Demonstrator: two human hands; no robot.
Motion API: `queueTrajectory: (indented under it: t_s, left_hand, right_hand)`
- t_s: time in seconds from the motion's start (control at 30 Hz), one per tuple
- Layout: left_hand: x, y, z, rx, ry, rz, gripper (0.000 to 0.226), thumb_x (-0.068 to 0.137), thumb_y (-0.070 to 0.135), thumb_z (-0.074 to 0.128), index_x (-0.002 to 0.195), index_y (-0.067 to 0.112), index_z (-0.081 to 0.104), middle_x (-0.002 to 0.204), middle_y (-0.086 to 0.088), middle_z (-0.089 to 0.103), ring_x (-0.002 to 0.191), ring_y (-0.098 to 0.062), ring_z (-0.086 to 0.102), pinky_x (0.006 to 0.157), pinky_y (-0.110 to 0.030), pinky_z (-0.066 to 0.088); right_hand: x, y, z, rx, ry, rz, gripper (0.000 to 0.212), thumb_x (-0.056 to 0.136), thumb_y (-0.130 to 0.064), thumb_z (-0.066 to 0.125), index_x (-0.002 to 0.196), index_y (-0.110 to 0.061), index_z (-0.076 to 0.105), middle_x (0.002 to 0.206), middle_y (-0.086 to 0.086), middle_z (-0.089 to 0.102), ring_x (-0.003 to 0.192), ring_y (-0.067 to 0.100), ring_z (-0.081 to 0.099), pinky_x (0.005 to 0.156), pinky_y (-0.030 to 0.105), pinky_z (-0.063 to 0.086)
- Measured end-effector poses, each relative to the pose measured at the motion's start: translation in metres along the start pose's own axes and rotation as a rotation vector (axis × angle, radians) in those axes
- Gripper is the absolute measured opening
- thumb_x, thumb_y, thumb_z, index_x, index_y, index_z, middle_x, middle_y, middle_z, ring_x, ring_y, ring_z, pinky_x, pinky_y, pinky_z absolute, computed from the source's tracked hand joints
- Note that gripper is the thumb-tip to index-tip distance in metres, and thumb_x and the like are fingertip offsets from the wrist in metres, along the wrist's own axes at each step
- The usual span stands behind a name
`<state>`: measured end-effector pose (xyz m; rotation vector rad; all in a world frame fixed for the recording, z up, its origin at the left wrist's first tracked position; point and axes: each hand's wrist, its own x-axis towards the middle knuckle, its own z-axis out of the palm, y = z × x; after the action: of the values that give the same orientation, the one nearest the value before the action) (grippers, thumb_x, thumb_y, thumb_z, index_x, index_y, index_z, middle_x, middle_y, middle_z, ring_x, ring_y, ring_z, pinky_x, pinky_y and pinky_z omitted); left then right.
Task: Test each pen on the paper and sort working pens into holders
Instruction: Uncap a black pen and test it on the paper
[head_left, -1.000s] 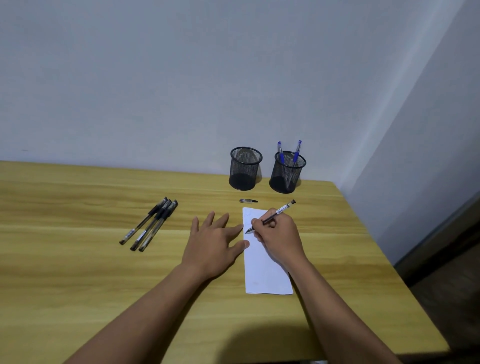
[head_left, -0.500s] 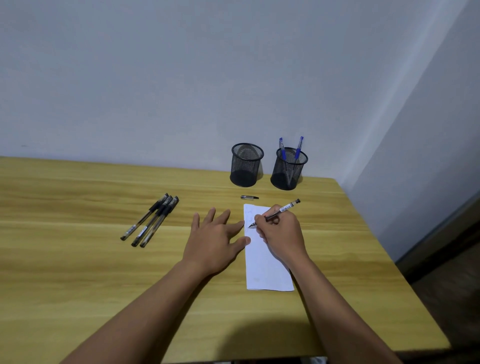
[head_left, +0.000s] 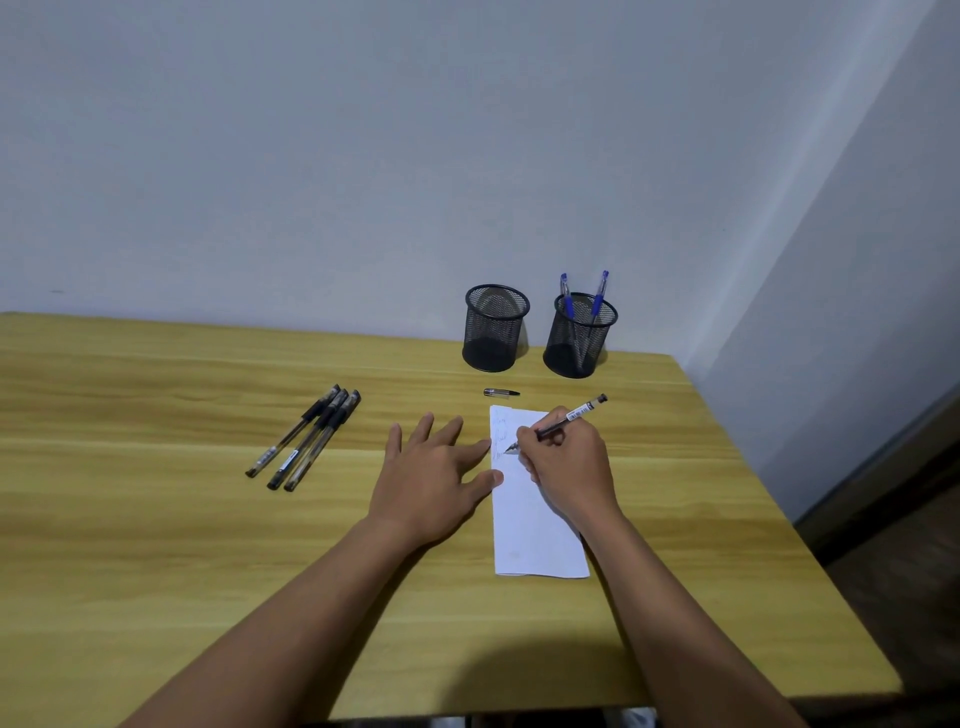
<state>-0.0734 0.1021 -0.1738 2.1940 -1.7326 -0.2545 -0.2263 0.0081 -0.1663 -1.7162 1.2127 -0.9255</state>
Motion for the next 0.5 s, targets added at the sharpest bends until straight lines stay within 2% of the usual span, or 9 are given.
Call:
queueTrajectory:
  t_s: [0.13, 0.23, 0.4, 0.5]
  left_hand:
    - [0.0004, 0.0003, -0.0001, -0.002, -0.005, -0.002, 0.057, 0.091, 0.071, 0.037, 0.143, 0.049, 0.042, 0.163, 0.004, 0.023, 0.153, -0.025, 0.004, 0.121, -0.056, -0.001]
    - [0.0009, 0.0002, 0.0003, 0.004, -0.008, -0.004, 0.057, 0.091, 0.072, 0.036, 0.143, 0.049, 0.042, 0.163, 0.004, 0.023, 0.153, -0.026, 0.005, 0.121, -0.056, 0.0]
    - [0.0001, 0.0015, -0.0006, 0.018, -0.014, 0.002, 0.057, 0.092, 0.071, 0.035, 0.144, 0.048, 0.041, 0.163, 0.004, 0.023, 0.153, -0.027, 0.005, 0.121, -0.056, 0.0]
    - [-0.0003, 0.0021, -0.0014, 0.01, -0.008, -0.001, 0.057, 0.092, 0.07, 0.035, 0.144, 0.047, 0.041, 0.163, 0.004, 0.022, 0.153, -0.026, 0.005, 0.121, -0.056, 0.0]
  right_hand:
    - [0.0002, 0.0003, 0.0, -0.004, 0.018, -0.002, 0.018, 0.09, -0.018, 0.067, 0.075, -0.015, 0.059, 0.06, 0.006, 0.069, 0.052, 0.019, 0.062, 0.053, 0.036, 0.05]
    - [-0.0002, -0.0006, -0.0003, -0.009, 0.037, -0.007, 0.018, 0.094, -0.021, 0.067, 0.078, -0.013, 0.062, 0.064, 0.005, 0.071, 0.052, 0.013, 0.063, 0.05, 0.025, 0.049]
    - [0.0009, 0.0016, -0.0012, -0.032, 0.022, 0.017, 0.015, 0.085, -0.016, 0.066, 0.073, -0.008, 0.06, 0.064, 0.009, 0.068, 0.058, 0.018, 0.06, 0.054, 0.034, 0.046]
    - [0.0034, 0.0018, -0.0015, 0.089, 0.042, 0.052, 0.017, 0.086, -0.015, 0.065, 0.074, -0.004, 0.058, 0.063, 0.014, 0.065, 0.058, 0.023, 0.059, 0.054, 0.037, 0.046]
